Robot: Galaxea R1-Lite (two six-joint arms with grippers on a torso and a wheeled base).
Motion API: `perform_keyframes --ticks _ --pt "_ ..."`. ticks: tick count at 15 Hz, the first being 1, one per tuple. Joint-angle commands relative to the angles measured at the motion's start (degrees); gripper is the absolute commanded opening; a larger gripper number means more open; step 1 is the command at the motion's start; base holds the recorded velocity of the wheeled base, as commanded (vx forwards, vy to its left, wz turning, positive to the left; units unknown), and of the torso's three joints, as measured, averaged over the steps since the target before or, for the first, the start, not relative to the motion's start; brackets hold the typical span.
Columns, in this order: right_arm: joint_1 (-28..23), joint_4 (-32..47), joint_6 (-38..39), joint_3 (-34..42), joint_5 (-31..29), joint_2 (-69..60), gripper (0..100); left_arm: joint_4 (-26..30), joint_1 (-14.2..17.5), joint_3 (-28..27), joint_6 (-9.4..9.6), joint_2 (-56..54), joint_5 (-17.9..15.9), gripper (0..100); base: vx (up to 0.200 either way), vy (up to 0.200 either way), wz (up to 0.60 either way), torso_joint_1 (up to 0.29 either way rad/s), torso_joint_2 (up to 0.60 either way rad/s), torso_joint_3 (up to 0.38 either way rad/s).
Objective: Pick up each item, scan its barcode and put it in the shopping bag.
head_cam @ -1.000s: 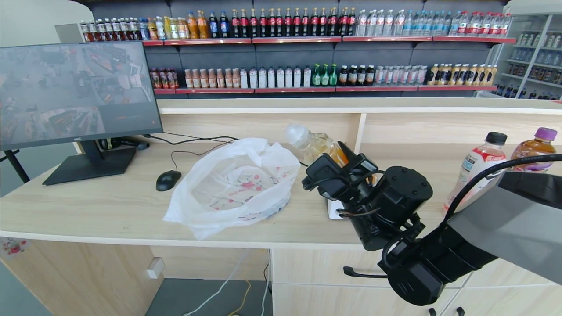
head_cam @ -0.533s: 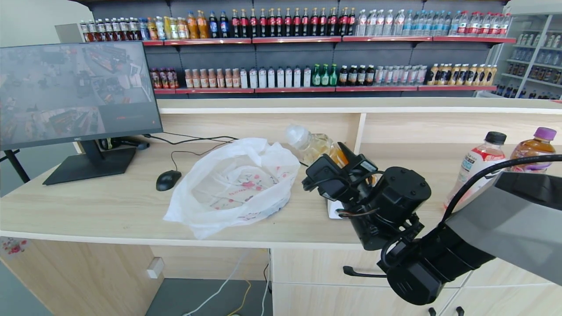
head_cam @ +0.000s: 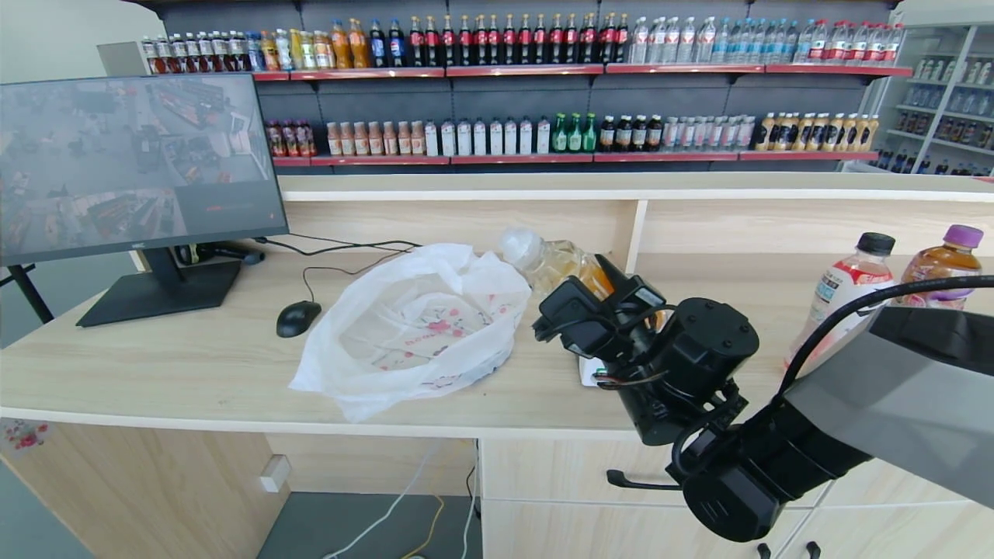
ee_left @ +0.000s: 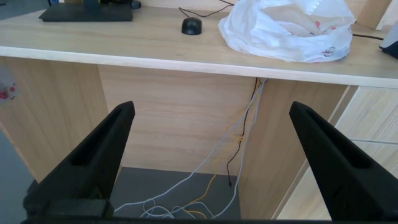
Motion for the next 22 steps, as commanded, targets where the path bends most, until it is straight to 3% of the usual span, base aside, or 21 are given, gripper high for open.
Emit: perform_keyframes --ticks 1,8,19,22 --pt "0.0 -0.1 0.0 -0.1 0.0 0.0 0 0.0 0.0 0.0 0.00 0.0 0.0 100 0.000 0.000 0.00 0.000 0.00 0.000" --pt "0.0 -0.1 0.9 0.5 -0.1 -3.3 0 0.0 0.0 0.0 0.00 0.0 0.0 100 0.000 0.000 0.00 0.000 0.00 0.000" --pt "-1.5 -0.1 13.0 7.3 -0.3 -16.8 0 0.0 0.0 0.0 0.00 0.0 -0.1 100 0.000 0.000 0.00 0.000 0.00 0.000" --pt "0.8 -0.1 21.5 5.0 -8.2 -17.1 0 0.0 0.0 0.0 0.00 0.0 0.0 100 0.000 0.000 0.00 0.000 0.00 0.000"
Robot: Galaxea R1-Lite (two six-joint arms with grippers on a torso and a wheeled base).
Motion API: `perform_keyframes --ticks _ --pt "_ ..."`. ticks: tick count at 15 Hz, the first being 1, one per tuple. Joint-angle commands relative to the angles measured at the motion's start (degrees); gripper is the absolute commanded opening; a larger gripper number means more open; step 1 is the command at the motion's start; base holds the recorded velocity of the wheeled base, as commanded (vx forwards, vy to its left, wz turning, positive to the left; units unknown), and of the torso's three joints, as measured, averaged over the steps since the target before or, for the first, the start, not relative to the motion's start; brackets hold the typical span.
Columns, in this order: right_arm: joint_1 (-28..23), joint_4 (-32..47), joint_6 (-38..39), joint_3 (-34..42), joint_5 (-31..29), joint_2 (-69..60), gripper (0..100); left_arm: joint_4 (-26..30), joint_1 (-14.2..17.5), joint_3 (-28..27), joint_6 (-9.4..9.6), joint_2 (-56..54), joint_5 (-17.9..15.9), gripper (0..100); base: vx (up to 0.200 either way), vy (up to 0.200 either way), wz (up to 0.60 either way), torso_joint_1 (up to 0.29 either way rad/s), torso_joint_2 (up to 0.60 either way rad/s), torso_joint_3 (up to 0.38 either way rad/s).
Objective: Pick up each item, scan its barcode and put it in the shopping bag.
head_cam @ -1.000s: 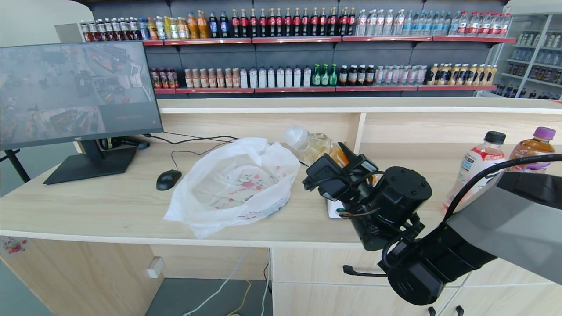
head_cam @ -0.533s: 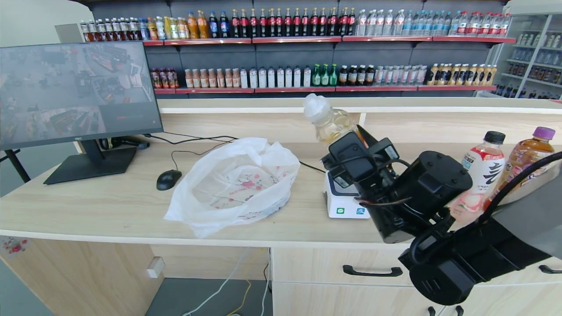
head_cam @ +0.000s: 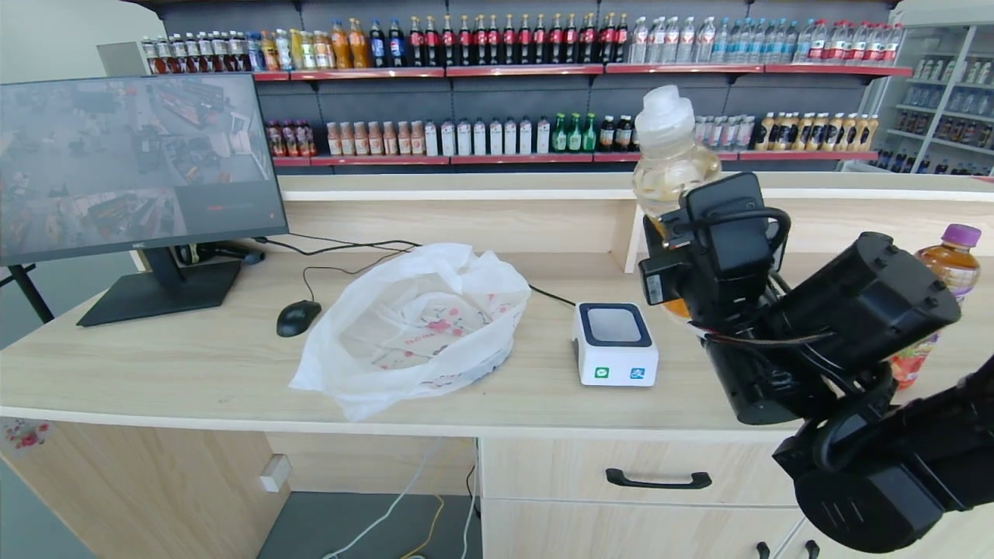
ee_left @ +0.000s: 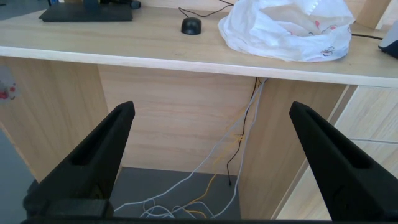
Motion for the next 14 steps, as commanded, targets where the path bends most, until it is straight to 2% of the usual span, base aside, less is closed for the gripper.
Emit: perform_keyframes --ticks 1,3,7,9,11,14 --pt "3.1 -0.1 3.4 -1.5 -3.6 -0.4 0 0.0 0.0 0.1 0.00 0.0 -0.1 100 0.000 0.000 0.00 0.000 0.00 0.000" --pt "6.3 -0.1 7.5 -1.4 -7.1 -0.4 0 0.0 0.0 0.0 0.00 0.0 0.0 100 0.000 0.000 0.00 0.000 0.00 0.000" --pt "6.6 -0.1 15.2 -2.0 -11.9 0.9 0 0.0 0.0 0.0 0.00 0.0 -0.1 100 0.000 0.000 0.00 0.000 0.00 0.000" --pt "6.6 -0.1 15.7 -2.2 -13.4 1.0 0 0.0 0.0 0.0 0.00 0.0 -0.1 100 0.000 0.000 0.00 0.000 0.00 0.000" --pt "6.6 -0.1 15.9 -1.4 -13.5 0.3 0 0.0 0.0 0.0 -0.18 0.0 0.0 100 -0.200 0.000 0.00 0.002 0.00 0.002" --pt "6.6 -0.1 15.9 -0.6 -13.6 -0.3 0 0.0 0.0 0.0 -0.09 0.0 0.0 100 0.000 0.000 0.00 0.000 0.00 0.000"
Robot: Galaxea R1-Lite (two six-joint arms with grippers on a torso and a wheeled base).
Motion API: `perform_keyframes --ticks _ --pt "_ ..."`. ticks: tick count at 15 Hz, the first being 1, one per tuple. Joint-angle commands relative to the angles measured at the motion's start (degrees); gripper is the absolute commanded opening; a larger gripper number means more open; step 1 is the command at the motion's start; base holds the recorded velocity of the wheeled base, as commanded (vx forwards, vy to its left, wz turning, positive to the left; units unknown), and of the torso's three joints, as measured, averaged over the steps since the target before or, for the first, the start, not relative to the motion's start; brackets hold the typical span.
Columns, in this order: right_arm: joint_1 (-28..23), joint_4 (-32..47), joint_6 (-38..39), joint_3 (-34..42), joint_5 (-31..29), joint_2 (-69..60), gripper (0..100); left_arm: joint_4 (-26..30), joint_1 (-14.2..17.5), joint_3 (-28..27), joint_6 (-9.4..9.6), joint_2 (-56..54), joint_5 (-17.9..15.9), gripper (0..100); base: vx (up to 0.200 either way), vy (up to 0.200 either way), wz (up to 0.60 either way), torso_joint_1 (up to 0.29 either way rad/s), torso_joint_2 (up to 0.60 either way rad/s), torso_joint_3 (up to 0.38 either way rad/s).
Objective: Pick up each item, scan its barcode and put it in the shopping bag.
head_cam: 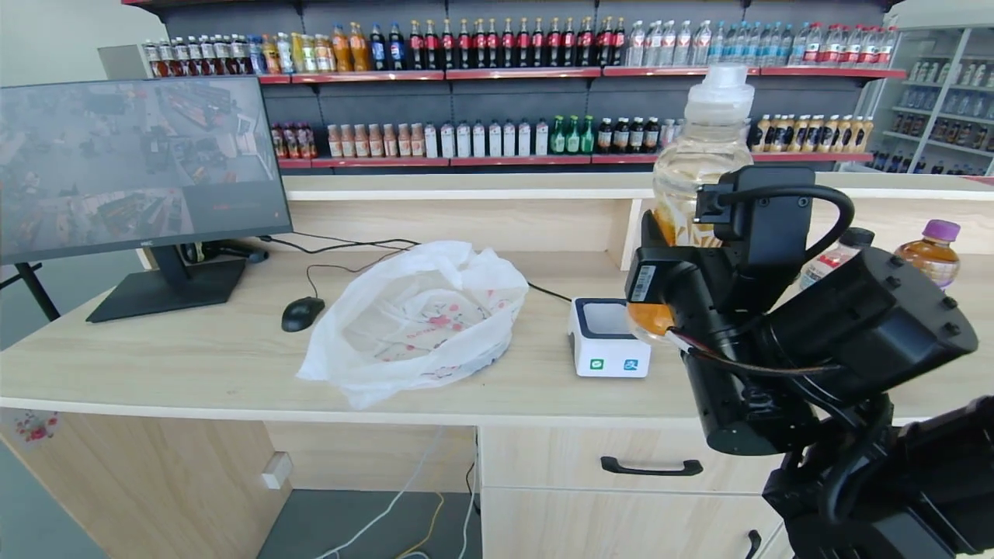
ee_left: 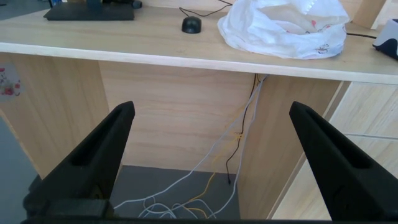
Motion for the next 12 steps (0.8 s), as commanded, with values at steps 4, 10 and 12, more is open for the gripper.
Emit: perform_keyframes --ticks 4,10,12 --pt "-0.1 0.5 0.1 0.3 0.0 -0.2 0 0.0 0.0 0.0 -0.03 0.0 0.0 100 0.000 0.050 0.00 0.002 0.00 0.001" --pt "-0.2 0.5 0.0 -0.1 0.0 -0.3 0 0.0 0.0 0.0 -0.03 0.0 0.0 100 0.000 0.200 0.00 0.005 0.00 0.002" --pt "-0.4 0.5 -0.5 -0.4 0.1 -0.4 0 0.0 0.0 0.0 -0.03 0.0 0.0 100 0.000 0.200 0.00 -0.002 0.00 0.000"
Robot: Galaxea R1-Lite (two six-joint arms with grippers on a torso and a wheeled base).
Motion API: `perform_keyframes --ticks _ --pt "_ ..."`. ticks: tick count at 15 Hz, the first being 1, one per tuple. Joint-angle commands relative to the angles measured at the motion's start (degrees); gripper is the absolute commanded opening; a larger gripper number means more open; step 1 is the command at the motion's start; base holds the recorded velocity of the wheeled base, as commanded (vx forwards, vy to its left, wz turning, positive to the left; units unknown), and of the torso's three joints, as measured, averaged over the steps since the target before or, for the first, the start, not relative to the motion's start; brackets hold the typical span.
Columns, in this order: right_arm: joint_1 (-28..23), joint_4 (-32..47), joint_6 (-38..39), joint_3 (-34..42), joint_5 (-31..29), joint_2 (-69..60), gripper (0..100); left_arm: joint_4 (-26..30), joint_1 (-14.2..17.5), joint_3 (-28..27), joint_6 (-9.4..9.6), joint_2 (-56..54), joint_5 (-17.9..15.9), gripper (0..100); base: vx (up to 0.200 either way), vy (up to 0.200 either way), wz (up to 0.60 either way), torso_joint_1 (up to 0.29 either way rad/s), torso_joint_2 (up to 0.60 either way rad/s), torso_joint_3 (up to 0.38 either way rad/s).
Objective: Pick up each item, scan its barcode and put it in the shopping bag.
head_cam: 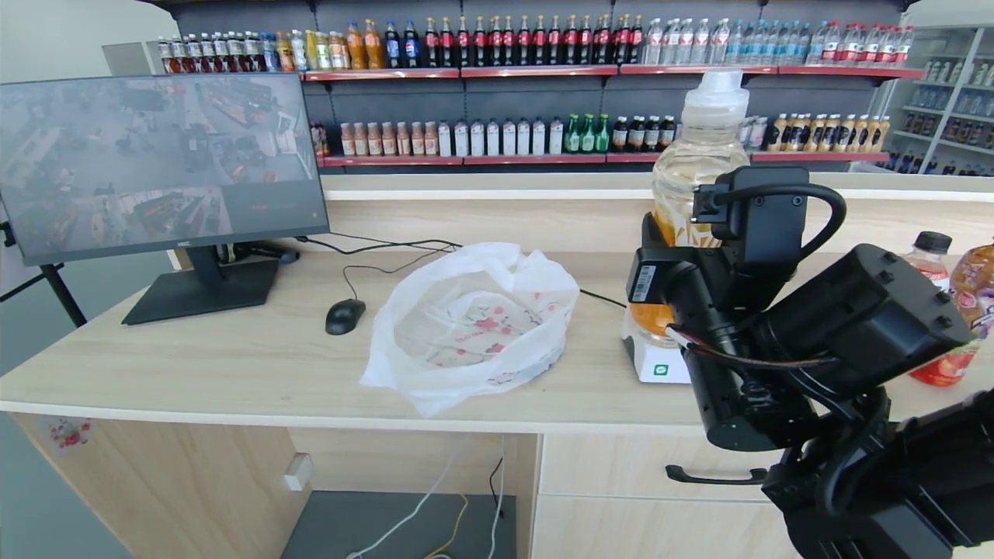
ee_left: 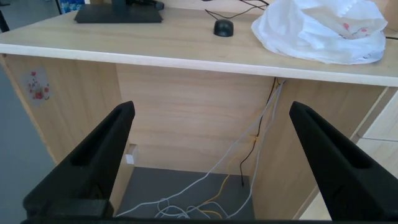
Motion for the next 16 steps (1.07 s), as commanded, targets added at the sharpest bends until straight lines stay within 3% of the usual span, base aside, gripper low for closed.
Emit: perform_keyframes --ticks 1,3,9,16 --pt "-0.1 -0.1 0.1 -0.6 0.1 0.3 0 0.0 0.0 0.0 0.00 0.0 0.0 100 0.000 0.200 0.00 0.007 0.00 0.002" --pt "-0.1 -0.1 0.5 -3.7 1.3 2.1 0 0.0 0.0 0.0 0.09 0.0 -0.1 100 0.000 0.200 0.00 0.005 0.00 0.000" --pt "1.4 0.3 7.0 -21.2 3.4 16.2 0 0.0 0.0 0.0 0.00 0.0 -0.1 100 0.000 0.000 0.00 0.000 0.00 0.000" --pt "2.7 14.9 18.2 -38.2 6.1 24.0 0 0.0 0.0 0.0 0.00 0.0 0.0 100 0.000 0.000 0.00 0.000 0.00 0.000"
